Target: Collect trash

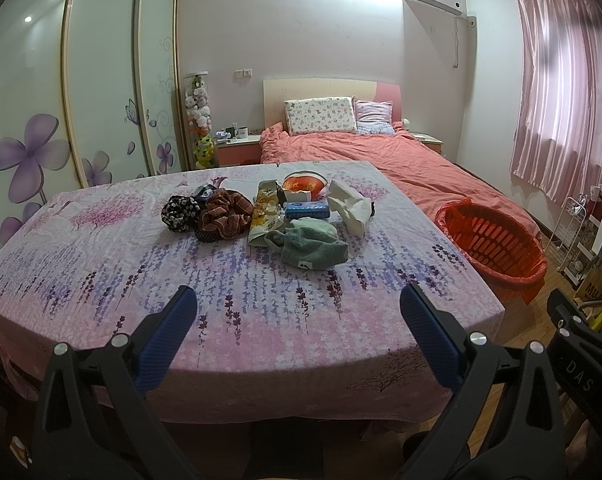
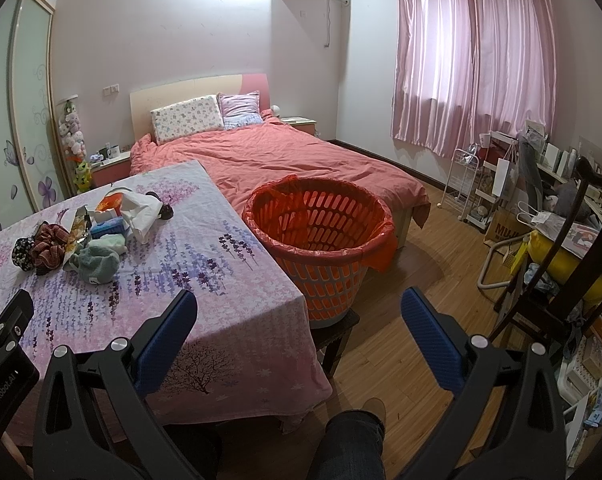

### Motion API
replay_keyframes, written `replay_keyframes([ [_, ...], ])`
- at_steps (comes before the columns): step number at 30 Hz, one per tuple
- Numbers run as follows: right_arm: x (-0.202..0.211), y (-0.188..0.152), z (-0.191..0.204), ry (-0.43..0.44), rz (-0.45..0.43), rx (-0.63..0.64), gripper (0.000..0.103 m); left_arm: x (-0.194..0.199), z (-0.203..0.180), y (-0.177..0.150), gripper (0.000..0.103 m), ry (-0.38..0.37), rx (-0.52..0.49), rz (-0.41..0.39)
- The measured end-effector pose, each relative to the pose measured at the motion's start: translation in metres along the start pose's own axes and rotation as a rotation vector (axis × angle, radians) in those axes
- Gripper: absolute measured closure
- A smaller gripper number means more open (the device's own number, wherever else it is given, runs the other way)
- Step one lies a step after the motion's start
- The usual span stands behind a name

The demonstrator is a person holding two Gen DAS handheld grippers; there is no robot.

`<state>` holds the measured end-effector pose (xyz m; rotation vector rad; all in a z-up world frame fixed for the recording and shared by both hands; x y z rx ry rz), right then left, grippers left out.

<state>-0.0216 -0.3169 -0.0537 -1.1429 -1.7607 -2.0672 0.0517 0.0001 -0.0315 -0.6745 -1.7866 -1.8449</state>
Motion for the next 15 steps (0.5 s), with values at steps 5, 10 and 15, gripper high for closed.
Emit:
replay_keyframes([
  [5,-0.005,-0.001,0.001,-0.004,0.007,0.001,0.002,-0.006,0.004,0.001,0.004,0.001,0.001,0.013],
  [10,-0.013,0.004,0.005,-0.006,0.009,0.008,0.002,-0.019,0.005,0.003,0.004,0.013,0.009,0.019],
  [15,-0.022,0.011,0.021,-0.006,-0.012,0.04,0.002,-0.04,0.023,0.007,0.004,0.042,0.035,0.029],
])
Point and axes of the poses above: each gripper's, at about its wrist camera, not at the fingertips, and x roughly against the way its jaws point, z to its left, y to its top, the point moved 6 cm from there along -x, roughly the way its jaws point, and after that the axes turned 9 degrees about z, right-handed, at the moved point
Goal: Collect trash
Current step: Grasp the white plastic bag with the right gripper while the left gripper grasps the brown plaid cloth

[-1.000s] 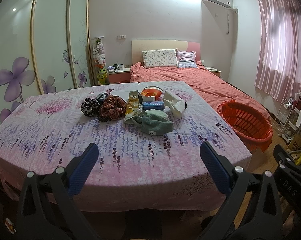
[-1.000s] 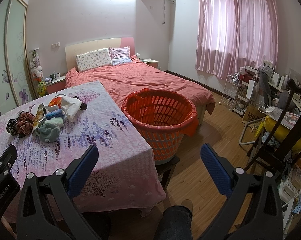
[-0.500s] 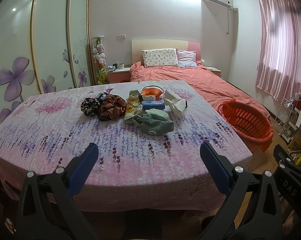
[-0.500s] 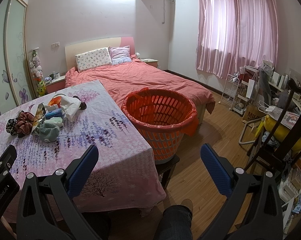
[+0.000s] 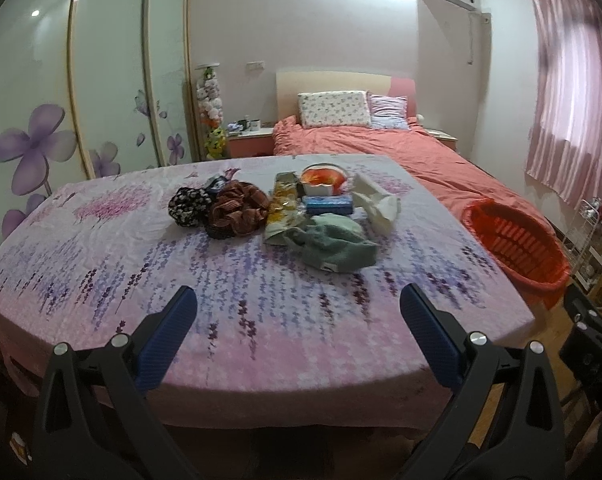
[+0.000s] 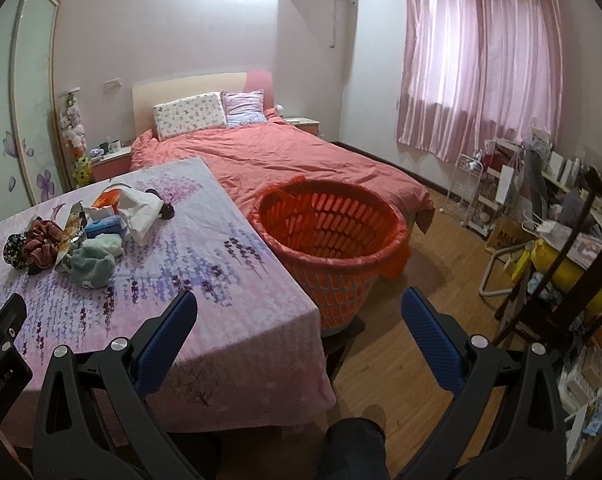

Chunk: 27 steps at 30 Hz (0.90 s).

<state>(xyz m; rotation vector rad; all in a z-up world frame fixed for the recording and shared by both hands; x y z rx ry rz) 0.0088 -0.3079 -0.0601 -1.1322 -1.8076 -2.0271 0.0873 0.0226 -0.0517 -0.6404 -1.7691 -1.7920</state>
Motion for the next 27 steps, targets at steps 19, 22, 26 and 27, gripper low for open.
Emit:
replay_keyframes([
  [19,-0.087,0.055,0.107,0.317,0.097,0.107,0.018,-0.092,0.083,0.045,0.004,0.093,0.122,0.056],
  [22,-0.104,0.063,0.125,0.336,0.128,0.136,0.024,-0.105,0.088,0.053,0.004,0.077,0.121,0.065],
  [26,-0.123,0.07,0.142,0.376,0.177,0.137,0.031,-0.122,0.095,0.068,0.008,0.057,0.118,0.073],
  [27,-0.129,0.071,0.147,0.389,0.196,0.132,0.034,-0.126,0.096,0.071,0.011,0.052,0.118,0.075],
])
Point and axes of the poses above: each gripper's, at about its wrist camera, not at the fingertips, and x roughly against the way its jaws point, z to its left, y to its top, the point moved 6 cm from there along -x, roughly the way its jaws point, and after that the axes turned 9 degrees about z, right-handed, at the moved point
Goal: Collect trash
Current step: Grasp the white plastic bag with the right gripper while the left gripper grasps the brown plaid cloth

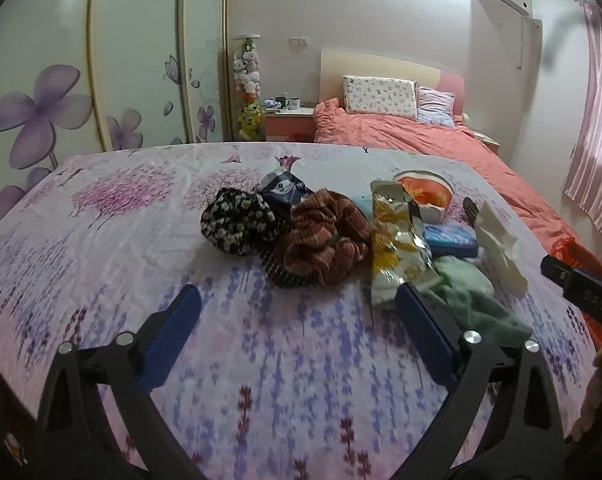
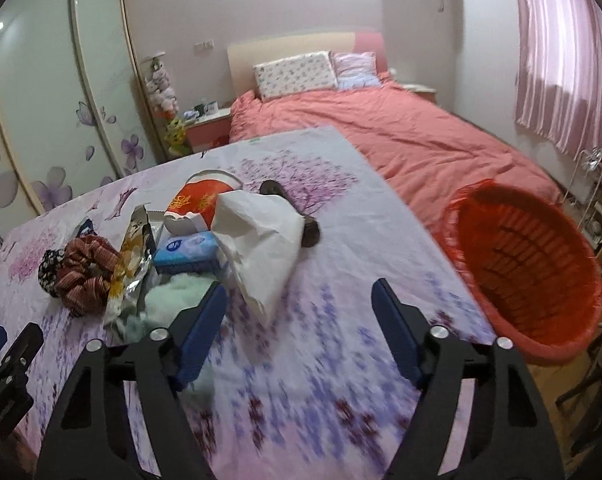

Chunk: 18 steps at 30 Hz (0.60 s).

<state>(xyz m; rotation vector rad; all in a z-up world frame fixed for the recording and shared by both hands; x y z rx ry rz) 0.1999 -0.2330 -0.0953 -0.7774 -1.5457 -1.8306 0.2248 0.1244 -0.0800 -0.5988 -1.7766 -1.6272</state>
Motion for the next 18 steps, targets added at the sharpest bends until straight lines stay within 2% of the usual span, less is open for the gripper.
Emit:
replay_keyframes([
  [4,-0.021,0.007,0.004,0.024,0.051,-0.002,0.039,-0.019,0.004,0.016,0.017,-0.017,0.001,0.022],
  [11,-0.044,0.01,0.017,0.014,0.092,0.051,0.039,-0.048,0.002,0.033,0.026,-0.043,-0.016,0.049],
  [14,-0.048,0.008,0.018,0.015,0.112,0.063,0.048,-0.063,0.0,0.036,0.031,-0.045,-0.027,0.078],
  [18,-0.043,0.008,0.015,0.029,0.11,0.066,0.051,-0.079,-0.001,0.035,0.046,-0.078,-0.033,0.123],
])
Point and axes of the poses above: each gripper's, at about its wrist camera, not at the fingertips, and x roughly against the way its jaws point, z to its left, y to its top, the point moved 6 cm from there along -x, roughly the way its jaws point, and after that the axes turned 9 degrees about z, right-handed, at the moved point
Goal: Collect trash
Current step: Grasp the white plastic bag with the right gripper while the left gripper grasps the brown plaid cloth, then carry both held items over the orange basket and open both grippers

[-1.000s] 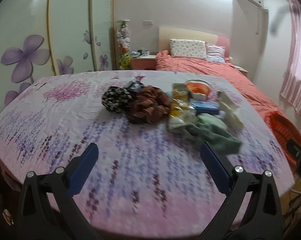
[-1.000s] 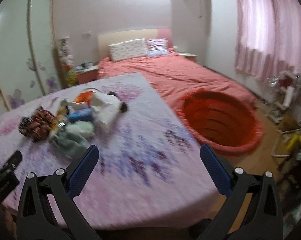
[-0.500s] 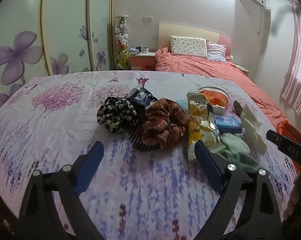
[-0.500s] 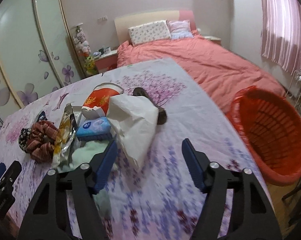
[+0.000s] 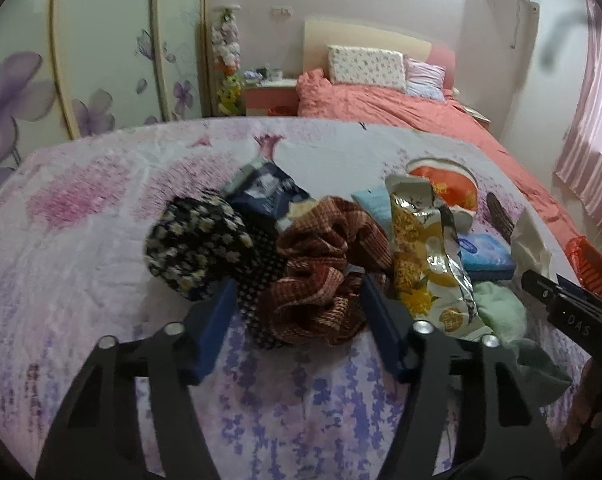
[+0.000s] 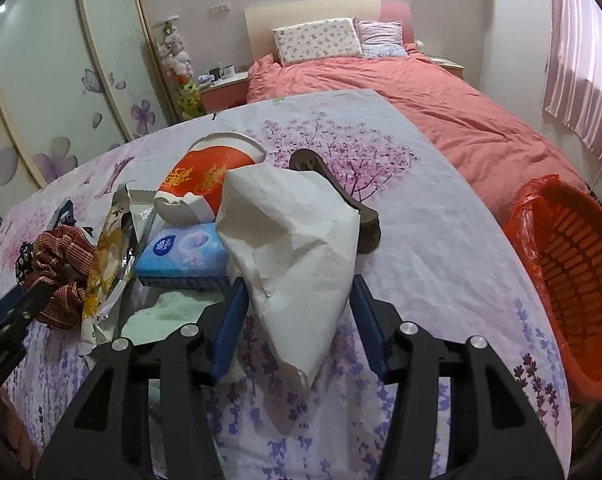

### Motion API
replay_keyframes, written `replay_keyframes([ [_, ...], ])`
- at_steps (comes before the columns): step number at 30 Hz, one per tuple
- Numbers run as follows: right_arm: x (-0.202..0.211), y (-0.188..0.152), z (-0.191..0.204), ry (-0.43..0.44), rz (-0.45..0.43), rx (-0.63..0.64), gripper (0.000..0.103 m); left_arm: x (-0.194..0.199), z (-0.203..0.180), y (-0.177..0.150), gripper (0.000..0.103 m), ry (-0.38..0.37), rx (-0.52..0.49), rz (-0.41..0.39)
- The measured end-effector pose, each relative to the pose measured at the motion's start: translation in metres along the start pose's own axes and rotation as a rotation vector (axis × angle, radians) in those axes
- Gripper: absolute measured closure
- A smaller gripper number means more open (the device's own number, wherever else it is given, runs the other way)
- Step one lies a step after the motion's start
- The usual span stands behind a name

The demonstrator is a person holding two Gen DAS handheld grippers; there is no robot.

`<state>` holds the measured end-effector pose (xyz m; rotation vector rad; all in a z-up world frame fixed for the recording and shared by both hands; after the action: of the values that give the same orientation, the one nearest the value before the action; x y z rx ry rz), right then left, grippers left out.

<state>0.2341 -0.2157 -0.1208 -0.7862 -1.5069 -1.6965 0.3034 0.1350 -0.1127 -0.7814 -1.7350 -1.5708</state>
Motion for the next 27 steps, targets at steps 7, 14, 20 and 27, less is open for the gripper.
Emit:
replay_keyframes([
  [7,0.003,0.001,-0.002,0.019,-0.011,-0.009,0.052,-0.005,-0.002,0.001,0.072,-0.027,-0.008,0.007],
  [14,0.016,0.001,-0.005,0.027,-0.042,-0.023,0.052,0.007,-0.004,-0.001,0.081,-0.039,-0.019,-0.017],
  [20,0.026,0.0,-0.011,0.028,-0.068,-0.032,0.052,0.025,-0.01,0.0,0.083,-0.052,-0.017,-0.057],
  [27,0.037,0.0,-0.02,0.03,-0.099,-0.054,0.052,0.055,-0.017,0.008,0.083,-0.061,-0.026,-0.118],
])
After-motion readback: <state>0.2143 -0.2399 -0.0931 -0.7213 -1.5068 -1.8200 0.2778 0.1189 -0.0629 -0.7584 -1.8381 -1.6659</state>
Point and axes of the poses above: each gripper's, at about its wrist camera, not at the fingertips, and x roughly against the way its jaws point, z to its left, y to its top, the point moved 6 cm from there along -x, roughly the way its jaws point, and after that the axes turned 9 degrees about z, right-handed, at the moved point
